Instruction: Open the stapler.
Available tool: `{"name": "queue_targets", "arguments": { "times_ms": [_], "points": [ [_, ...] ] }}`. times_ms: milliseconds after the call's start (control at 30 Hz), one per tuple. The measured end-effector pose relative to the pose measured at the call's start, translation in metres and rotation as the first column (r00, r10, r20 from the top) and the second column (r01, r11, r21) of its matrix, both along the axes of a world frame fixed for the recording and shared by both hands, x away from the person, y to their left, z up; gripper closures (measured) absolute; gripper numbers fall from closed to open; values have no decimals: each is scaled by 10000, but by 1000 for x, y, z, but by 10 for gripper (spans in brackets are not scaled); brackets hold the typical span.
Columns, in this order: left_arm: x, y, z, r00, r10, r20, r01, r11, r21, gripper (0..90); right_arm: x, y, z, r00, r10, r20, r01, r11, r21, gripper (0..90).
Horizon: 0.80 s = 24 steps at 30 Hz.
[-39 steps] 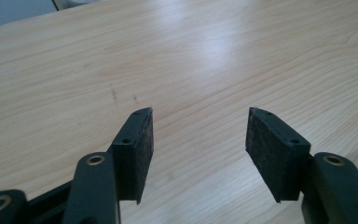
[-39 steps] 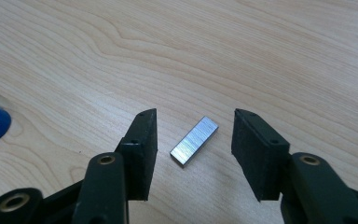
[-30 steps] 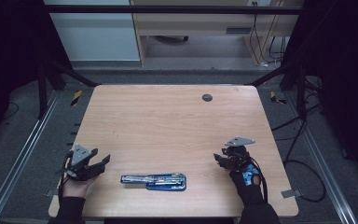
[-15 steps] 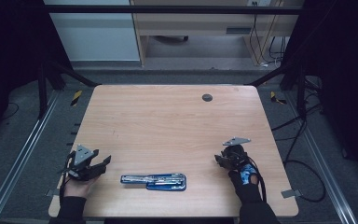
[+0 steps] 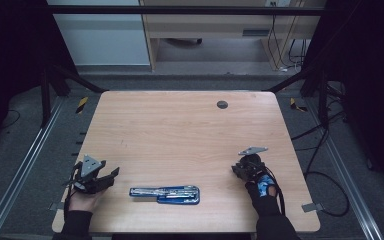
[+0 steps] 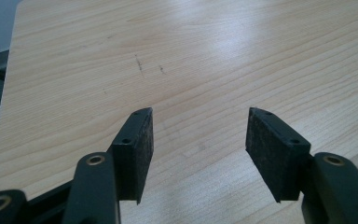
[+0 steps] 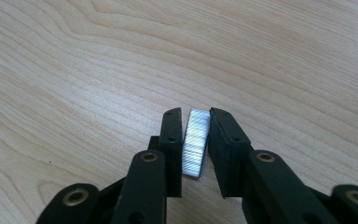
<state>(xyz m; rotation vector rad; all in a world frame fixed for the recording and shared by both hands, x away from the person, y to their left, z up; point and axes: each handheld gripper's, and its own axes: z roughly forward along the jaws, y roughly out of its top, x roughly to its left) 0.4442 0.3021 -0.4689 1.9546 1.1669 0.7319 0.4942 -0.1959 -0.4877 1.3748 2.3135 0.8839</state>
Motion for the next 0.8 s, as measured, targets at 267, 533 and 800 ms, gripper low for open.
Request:
{"name": "queue_targets", "arguments": {
  "times_ms": [267,533,800],
  "points": [
    [0,-2,0,10000,13,51,-14,9999,119,401,0,-2,1,10000,57,72,-56,9998,-174,775],
    [-1,-1,2,9998,141,143,-143,9998,158,359,-1,-2,7,9996,117,239,-115,9999,-114,719],
    [1,-4,0,10000,45,-14,-44,9988,497,353,4,-1,13,9999,11,156,-6,9995,-326,706]
  ]
}}
